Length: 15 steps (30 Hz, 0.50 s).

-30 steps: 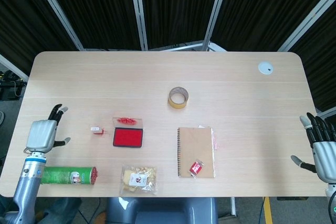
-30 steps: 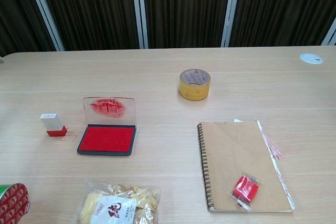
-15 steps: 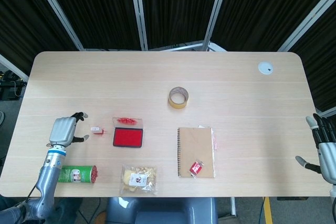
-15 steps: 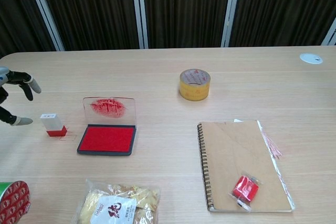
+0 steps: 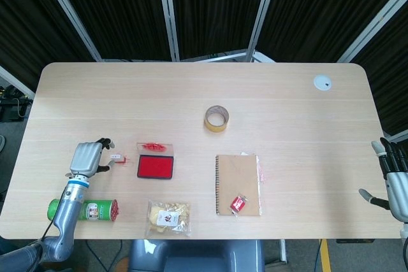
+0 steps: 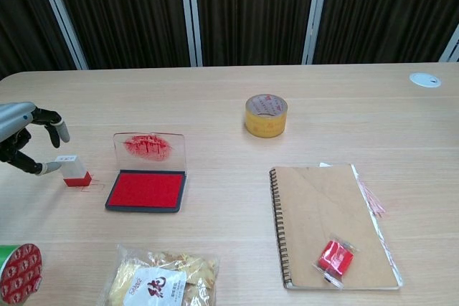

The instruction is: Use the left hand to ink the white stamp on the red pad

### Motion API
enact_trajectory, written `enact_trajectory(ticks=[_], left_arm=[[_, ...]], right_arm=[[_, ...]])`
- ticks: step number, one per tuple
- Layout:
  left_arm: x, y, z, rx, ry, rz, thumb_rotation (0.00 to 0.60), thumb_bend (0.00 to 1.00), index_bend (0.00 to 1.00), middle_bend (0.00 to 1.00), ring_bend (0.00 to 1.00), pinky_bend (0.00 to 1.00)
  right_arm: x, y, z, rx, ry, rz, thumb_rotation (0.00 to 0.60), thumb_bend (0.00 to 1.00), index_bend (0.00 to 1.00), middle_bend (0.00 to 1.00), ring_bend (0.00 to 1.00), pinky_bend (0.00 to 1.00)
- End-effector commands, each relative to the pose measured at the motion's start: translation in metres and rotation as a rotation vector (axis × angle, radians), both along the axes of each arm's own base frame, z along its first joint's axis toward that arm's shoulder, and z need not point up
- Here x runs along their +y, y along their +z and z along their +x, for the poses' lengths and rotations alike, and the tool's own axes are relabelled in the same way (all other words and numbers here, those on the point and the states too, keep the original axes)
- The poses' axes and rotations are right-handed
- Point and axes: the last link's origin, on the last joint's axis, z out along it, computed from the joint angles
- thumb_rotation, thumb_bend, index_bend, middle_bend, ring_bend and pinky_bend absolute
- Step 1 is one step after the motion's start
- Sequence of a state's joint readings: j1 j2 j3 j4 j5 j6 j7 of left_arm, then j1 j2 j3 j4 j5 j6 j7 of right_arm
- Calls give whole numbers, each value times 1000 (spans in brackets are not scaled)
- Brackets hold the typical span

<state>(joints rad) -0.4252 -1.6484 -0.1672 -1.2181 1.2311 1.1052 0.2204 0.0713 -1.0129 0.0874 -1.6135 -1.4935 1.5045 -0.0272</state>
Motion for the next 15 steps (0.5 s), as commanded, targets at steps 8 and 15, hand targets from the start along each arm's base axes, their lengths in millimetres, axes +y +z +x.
enact_trajectory(ticks=[8,15], left_arm=[[0,-9,-4,15,-15,-12,600,274,404,413,869,902],[-2,-17,-5,6,-15,-26,600,274,407,415,861,894]], right_arm=[[-1,0,-1,1,-8,1,600,0,0,0,0,0],[-2,-1,-2,-2,-12,3,600,0,0,0,0,0]])
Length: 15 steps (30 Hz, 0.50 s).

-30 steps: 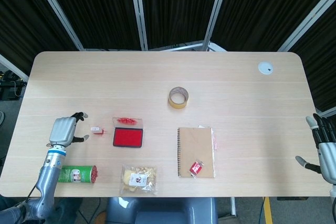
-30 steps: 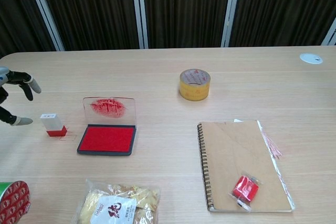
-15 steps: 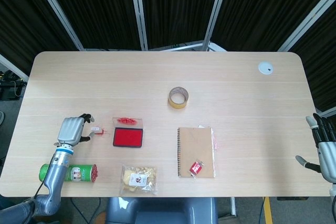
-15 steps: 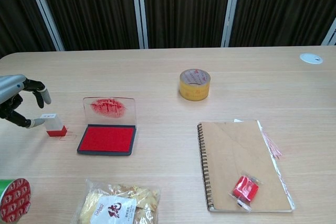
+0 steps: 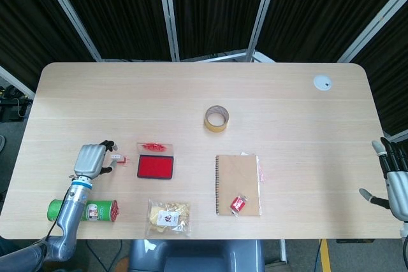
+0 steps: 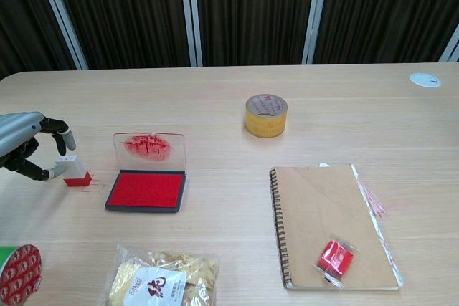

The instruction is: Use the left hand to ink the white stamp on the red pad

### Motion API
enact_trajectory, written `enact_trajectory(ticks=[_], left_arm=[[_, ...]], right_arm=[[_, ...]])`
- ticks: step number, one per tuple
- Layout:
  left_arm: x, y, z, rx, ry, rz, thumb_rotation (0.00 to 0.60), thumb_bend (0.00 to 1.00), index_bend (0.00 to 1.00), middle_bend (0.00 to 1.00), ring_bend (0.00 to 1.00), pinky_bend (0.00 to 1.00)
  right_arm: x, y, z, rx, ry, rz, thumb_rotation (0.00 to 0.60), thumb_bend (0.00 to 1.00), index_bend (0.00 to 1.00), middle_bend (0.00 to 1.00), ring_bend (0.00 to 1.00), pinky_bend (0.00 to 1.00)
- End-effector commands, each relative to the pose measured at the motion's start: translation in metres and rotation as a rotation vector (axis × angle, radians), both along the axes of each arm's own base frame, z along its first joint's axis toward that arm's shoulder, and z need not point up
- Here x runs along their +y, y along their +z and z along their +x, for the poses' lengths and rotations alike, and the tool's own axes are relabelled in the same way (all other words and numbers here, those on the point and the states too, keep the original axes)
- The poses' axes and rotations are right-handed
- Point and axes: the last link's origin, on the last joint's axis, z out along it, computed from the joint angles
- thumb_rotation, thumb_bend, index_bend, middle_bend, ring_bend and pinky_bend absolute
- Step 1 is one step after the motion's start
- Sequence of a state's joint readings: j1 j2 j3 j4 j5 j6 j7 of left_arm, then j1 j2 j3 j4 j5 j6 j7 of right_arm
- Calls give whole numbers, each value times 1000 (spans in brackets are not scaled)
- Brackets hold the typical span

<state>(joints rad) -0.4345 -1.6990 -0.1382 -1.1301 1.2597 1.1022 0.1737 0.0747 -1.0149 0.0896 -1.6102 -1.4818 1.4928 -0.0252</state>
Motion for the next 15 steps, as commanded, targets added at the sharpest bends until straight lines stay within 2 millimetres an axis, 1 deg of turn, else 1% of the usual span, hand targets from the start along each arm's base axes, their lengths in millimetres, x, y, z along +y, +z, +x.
enact_trajectory(ticks=[1,6,15], left_arm=[[-1,-3,-1,-1,0,-6,600,274,410,417,861,894],[0,-6,-2,1,-15,-2,600,303,422,425,861,895],[1,-9,-4,-3,-26,3,600,305,422,427,861,893]], right_arm=[[0,0,0,0,-1,1,600,0,0,0,0,0],[0,0,-1,-5,-5,2,600,0,0,0,0,0],[-1,0,-1,-5,-8,4,600,0,0,0,0,0]])
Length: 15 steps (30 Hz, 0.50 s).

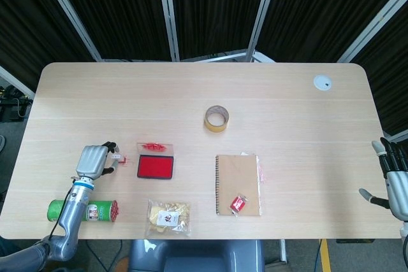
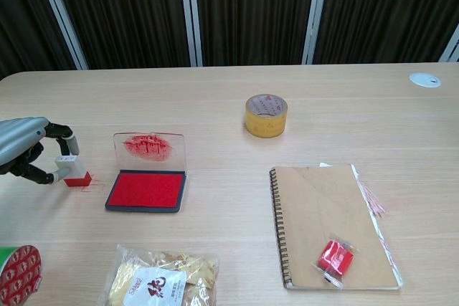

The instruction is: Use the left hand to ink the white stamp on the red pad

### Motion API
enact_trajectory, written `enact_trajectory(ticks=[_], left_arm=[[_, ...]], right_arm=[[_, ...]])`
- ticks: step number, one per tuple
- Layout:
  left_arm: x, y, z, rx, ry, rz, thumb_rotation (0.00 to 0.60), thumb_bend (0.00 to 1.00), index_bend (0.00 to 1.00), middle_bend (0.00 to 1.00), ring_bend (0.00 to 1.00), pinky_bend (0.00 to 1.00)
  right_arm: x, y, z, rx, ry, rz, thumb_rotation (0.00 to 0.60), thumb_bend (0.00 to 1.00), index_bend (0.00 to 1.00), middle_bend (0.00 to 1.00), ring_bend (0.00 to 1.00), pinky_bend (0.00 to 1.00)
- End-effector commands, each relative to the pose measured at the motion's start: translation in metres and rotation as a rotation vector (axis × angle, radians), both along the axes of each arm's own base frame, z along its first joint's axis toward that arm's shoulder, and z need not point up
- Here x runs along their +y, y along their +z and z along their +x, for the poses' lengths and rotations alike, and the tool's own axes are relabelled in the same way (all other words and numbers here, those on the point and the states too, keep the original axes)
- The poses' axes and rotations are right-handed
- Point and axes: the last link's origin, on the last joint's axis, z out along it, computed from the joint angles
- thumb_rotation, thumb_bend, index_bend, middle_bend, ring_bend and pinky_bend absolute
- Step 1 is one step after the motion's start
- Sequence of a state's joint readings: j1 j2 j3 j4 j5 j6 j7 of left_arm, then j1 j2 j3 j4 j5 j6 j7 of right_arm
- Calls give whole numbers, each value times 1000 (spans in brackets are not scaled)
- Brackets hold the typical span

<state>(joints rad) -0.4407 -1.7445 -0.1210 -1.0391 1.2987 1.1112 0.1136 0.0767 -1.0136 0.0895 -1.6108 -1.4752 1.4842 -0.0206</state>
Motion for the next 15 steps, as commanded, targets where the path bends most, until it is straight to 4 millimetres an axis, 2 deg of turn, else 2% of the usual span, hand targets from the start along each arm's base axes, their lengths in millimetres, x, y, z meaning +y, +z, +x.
enact_trajectory(ticks=[1,15], left_arm=[[1,0,1,-2,-6,4,600,306,424,428,861,893],[3,-3,5,-11,-13,-3,600,323,484,490,861,893]], right_arm=[[0,0,0,1,-1,0,600,0,0,0,0,0],[-1,0,-1,3,-7,1,600,0,0,0,0,0]])
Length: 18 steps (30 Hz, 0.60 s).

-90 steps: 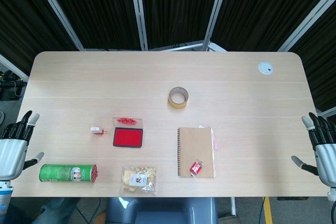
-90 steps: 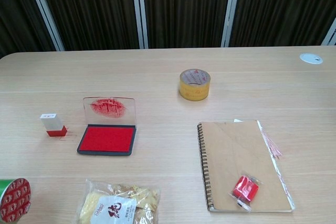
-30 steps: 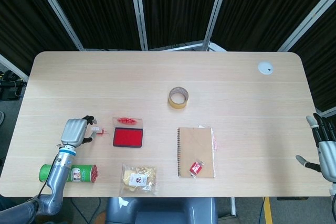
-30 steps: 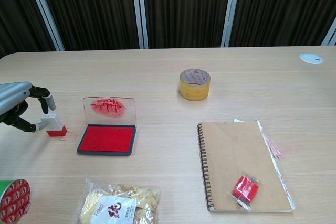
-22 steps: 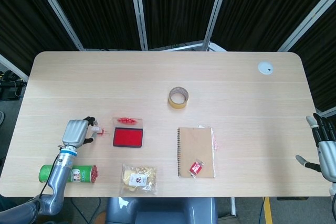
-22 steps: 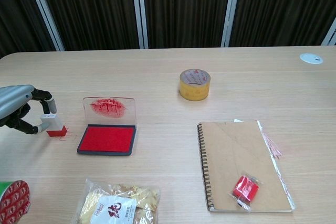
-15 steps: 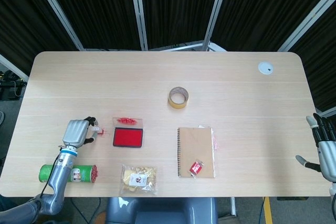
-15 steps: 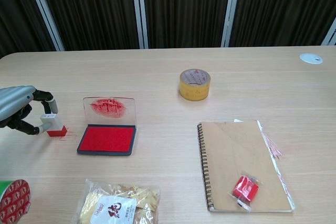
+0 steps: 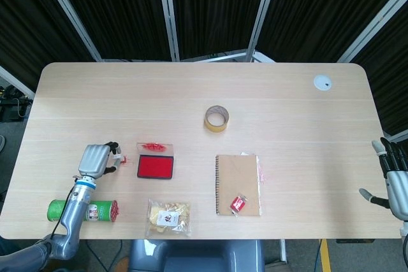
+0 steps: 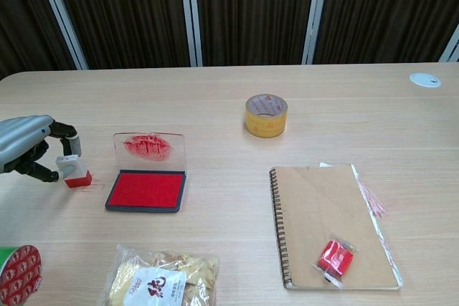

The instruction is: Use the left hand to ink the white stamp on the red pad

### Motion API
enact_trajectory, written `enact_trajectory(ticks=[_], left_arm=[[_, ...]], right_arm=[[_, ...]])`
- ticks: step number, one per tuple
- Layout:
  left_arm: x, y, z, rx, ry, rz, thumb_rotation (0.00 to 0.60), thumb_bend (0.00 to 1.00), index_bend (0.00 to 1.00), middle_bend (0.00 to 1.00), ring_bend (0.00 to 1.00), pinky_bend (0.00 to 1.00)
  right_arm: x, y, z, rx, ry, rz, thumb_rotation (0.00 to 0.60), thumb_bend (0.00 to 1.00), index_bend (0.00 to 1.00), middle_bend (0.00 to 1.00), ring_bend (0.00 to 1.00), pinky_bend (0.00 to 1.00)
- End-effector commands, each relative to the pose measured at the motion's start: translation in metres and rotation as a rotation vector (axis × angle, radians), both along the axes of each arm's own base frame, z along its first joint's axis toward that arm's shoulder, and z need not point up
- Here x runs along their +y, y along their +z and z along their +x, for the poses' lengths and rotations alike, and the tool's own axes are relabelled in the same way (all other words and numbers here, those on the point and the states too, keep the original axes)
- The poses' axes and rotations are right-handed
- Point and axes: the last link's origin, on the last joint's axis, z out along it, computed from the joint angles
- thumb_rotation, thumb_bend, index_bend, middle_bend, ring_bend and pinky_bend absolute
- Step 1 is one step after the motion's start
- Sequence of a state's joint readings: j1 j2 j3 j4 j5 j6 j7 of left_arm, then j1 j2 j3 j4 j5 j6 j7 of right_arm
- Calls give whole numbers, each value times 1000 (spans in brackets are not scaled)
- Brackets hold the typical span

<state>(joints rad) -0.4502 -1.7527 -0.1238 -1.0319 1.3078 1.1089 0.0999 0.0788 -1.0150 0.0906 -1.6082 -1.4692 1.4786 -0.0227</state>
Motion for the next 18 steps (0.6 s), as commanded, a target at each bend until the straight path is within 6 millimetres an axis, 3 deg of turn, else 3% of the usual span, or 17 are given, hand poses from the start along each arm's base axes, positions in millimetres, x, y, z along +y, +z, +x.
enact_trajectory(ticks=[1,12,18], left_arm=[[0,-1,0,2,1,-2,600,323,488,494,861,893],[1,0,4,-19,4,0,600,347,526,528,866,893],[0,9,19,-87,-20,-7,600,345,547,543,873,895]], right_arm=[[0,0,-1,0,-2,1,600,0,0,0,0,0],[-1,-1,-2,1,-8,3,600,0,0,0,0,0],[-2,0,-3,-3,-13,1,600,0,0,0,0,0]])
